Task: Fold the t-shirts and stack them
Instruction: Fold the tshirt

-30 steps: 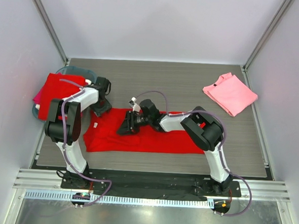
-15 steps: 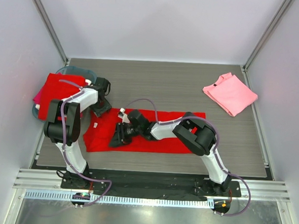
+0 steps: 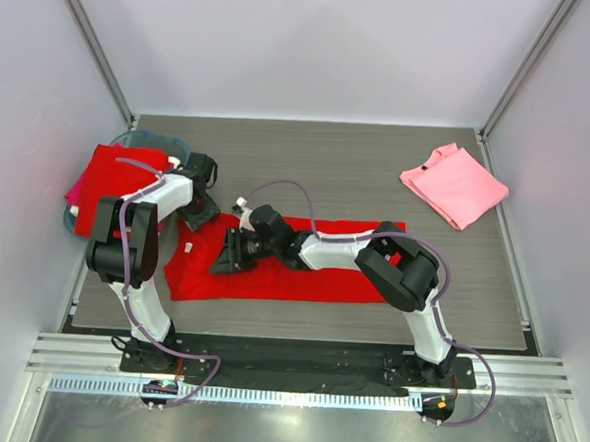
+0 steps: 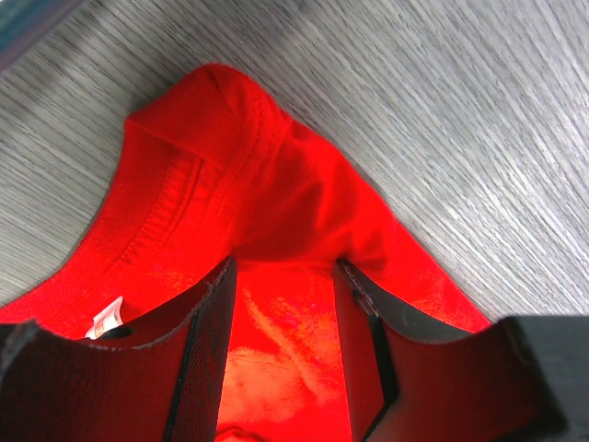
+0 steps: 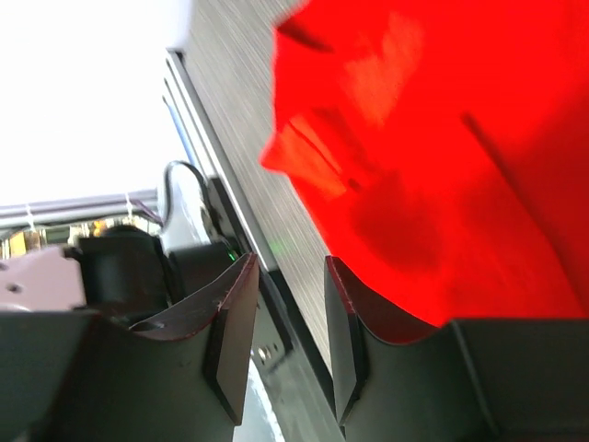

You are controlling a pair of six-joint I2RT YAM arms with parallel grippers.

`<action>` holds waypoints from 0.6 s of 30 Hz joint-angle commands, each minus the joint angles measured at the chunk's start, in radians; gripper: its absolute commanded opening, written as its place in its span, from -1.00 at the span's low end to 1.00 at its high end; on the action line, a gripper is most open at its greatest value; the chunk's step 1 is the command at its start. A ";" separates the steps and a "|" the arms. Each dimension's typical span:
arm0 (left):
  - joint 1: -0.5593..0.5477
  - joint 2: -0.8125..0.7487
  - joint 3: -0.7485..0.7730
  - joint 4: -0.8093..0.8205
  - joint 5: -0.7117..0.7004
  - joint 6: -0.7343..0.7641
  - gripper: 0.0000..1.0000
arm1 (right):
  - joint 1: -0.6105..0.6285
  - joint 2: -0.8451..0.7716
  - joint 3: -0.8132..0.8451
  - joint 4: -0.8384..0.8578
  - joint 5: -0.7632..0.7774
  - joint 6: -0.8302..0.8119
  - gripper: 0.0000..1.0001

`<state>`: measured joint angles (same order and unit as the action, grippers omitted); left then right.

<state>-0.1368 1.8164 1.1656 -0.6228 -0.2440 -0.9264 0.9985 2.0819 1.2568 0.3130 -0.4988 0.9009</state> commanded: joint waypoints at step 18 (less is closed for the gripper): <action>0.008 -0.016 -0.023 0.011 0.018 0.015 -0.04 | 0.031 0.084 0.089 -0.028 0.011 -0.056 -0.20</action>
<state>-0.1352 1.8126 1.1591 -0.6144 -0.2363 -0.9123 0.9977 2.2169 1.3708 0.2390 -0.4709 0.8467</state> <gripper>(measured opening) 0.480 0.401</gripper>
